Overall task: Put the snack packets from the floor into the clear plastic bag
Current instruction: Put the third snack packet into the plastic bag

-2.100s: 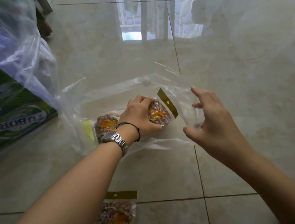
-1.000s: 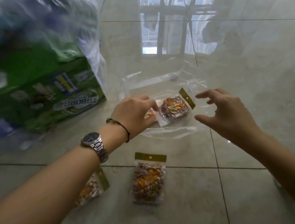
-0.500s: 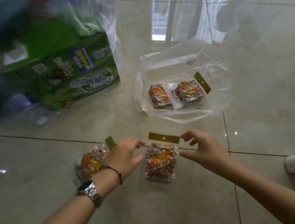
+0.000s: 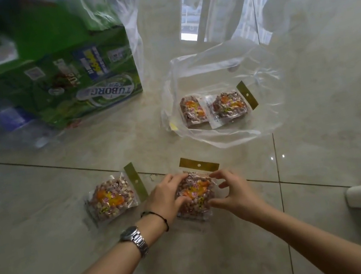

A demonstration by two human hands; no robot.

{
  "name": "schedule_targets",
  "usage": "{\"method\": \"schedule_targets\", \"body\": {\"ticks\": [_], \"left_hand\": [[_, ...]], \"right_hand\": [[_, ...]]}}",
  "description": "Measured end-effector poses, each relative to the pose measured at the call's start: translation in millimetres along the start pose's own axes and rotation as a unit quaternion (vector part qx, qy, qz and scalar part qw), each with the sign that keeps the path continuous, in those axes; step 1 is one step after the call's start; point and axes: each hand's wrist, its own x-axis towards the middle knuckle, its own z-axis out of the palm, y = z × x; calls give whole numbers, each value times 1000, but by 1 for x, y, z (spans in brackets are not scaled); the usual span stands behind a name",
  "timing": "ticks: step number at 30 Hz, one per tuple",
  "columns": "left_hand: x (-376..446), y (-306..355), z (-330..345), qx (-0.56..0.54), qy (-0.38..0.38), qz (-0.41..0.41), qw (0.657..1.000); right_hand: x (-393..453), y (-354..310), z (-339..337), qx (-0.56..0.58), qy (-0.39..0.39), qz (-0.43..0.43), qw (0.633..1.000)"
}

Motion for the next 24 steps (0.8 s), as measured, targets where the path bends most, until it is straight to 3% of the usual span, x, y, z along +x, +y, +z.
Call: {"method": "schedule_targets", "body": {"ticks": [9,17,24], "left_hand": [[1,-10,4,-68,30,5,997],[0,-15,3,-108,26,0,994],[-3,-16,0,-135,34,-1,990]], "right_hand": [[8,14,5,52,-19,22,998],[15,16,13,55,-21,-5,998],[14,10,14,130,-38,-28,990]]}}
